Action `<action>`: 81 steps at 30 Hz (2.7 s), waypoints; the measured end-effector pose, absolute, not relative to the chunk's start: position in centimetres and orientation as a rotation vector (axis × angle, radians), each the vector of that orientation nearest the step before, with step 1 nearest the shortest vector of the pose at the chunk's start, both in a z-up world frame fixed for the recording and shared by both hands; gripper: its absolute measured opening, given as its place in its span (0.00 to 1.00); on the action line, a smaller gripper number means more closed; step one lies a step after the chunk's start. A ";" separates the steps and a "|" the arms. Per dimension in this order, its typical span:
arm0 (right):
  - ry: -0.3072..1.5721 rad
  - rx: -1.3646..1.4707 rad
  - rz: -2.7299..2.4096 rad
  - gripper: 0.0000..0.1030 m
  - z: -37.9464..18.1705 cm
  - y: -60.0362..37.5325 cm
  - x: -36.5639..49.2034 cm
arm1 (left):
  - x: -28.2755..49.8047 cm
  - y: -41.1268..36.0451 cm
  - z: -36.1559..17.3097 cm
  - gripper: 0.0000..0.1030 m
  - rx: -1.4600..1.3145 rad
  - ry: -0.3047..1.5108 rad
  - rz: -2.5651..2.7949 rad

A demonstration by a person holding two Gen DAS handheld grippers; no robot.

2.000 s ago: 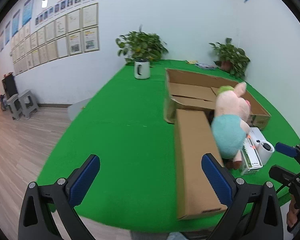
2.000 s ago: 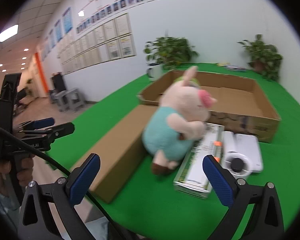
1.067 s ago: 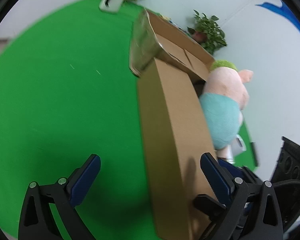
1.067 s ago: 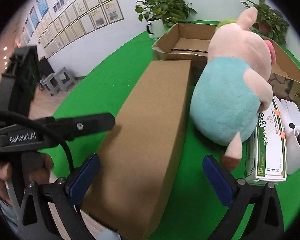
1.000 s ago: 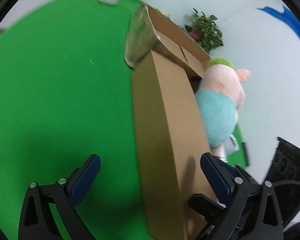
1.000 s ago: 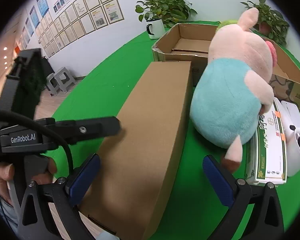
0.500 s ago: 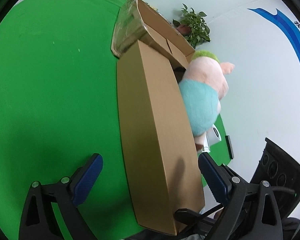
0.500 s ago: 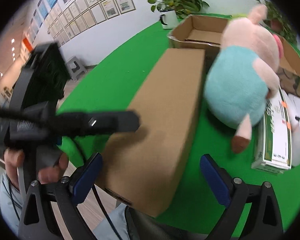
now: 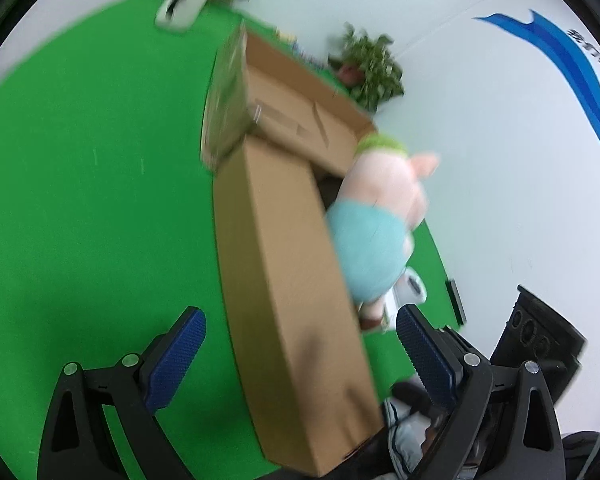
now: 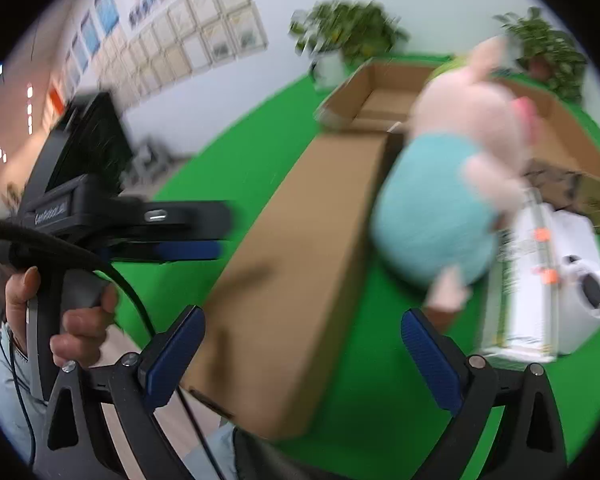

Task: Organize objects
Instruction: 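Move the right tool to the plush pig and open its fingers, then grasp the pink-and-teal plush pig with the right tool and lift it, then carry the plush pig over the open cardboard box and release it inside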

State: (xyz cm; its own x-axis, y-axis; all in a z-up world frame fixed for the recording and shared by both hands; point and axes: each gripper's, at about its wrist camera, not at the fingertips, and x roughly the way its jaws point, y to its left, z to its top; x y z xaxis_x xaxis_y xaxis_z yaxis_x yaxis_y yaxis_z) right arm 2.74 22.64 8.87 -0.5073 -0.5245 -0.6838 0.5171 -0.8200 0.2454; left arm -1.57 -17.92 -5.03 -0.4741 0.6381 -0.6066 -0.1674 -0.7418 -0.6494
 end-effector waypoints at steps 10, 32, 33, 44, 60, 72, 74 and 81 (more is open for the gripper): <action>-0.213 1.033 -2.348 0.96 8.3 27.1 -5.3 | -11.3 -7.3 -1.1 0.93 -1.250 -0.463 2.153; -0.185 1.260 -2.111 0.86 7.6 30.9 -3.6 | -13.8 2.4 -6.9 0.96 -1.682 -0.547 2.091; -0.180 1.255 -2.118 0.87 7.6 30.8 -3.4 | -14.1 3.1 -6.9 0.96 -1.676 -0.518 2.102; -0.159 1.161 -2.211 0.76 6.6 28.3 1.6 | -13.0 4.3 -6.5 0.67 -1.588 -0.435 2.228; -0.041 0.682 -2.410 0.61 19.6 25.2 5.7 | -4.2 -1.2 13.2 0.65 -1.023 -0.254 2.468; 0.019 0.462 -2.425 0.52 27.6 21.7 2.4 | -3.8 -7.8 30.9 0.64 -0.842 -0.200 2.588; 0.012 0.444 -2.425 0.52 28.6 21.1 1.9 | -4.4 -8.2 32.8 0.64 -0.835 -0.190 2.601; -0.003 0.452 -2.405 0.52 29.9 19.6 -1.2 | -6.1 -9.8 37.4 0.64 -0.861 -0.197 2.610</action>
State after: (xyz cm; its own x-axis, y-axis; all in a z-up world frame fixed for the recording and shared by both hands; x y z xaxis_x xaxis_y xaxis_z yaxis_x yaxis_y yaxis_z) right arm -1.24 19.60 29.85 -0.7084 -0.6292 -0.3199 0.6283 -0.7686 0.1205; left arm -6.09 -9.78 37.44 -0.7381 0.4001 -0.5432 -0.3142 -0.9164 -0.2480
